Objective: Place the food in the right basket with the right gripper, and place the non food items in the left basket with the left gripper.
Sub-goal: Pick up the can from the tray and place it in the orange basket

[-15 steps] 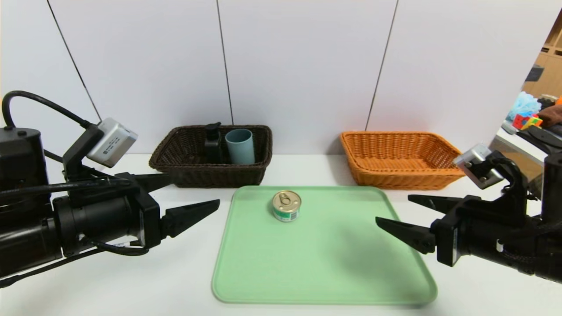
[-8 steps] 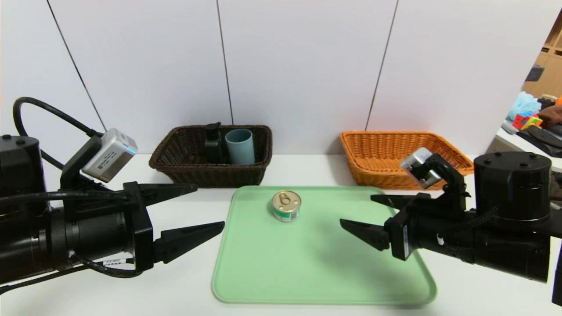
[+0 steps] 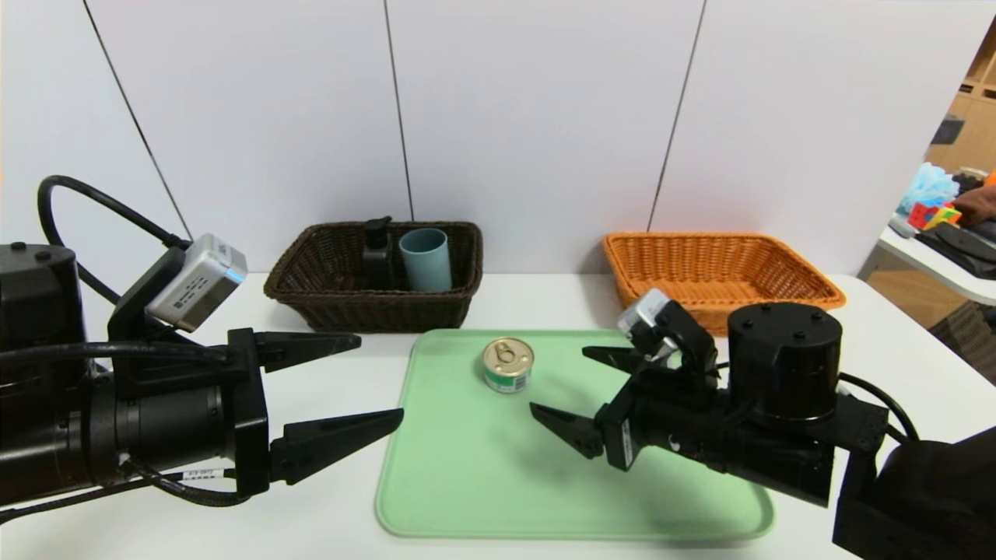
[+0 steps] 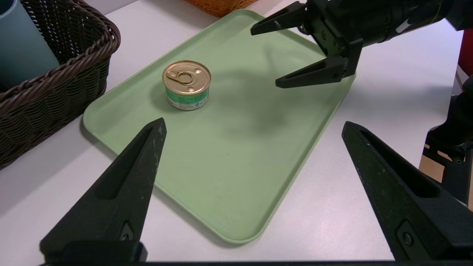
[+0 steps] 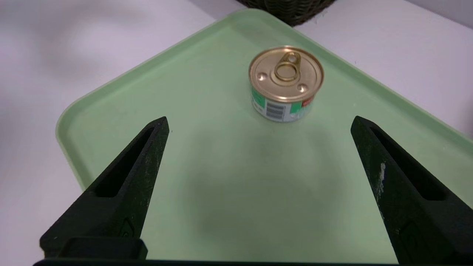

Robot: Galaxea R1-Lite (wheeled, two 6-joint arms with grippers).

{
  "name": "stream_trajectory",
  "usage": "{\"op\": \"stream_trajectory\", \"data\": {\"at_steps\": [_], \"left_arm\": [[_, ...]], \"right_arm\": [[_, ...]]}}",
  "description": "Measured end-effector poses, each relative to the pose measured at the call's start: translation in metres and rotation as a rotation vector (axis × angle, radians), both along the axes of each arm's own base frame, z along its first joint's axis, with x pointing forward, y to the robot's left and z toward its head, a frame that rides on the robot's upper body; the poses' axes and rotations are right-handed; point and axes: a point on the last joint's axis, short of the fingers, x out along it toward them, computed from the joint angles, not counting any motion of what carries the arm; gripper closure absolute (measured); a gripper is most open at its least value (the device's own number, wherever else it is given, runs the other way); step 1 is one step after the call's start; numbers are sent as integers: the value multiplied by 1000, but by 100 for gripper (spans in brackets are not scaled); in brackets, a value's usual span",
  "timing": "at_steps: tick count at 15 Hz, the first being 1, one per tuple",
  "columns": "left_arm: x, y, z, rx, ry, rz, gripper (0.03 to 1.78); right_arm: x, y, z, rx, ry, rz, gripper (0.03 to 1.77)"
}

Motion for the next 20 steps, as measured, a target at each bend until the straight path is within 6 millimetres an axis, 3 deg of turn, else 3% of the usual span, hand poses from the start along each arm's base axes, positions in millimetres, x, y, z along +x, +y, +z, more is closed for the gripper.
{"op": "stream_trajectory", "data": {"at_steps": [8,20], "left_arm": [[1,-1,0,-1,-1,2,12],[2,-1,0,0,2,6,12]], "right_arm": [[16,18,-32,-6,-8,-16,10],[29,37,-43,47,-96,-98,10]]}}
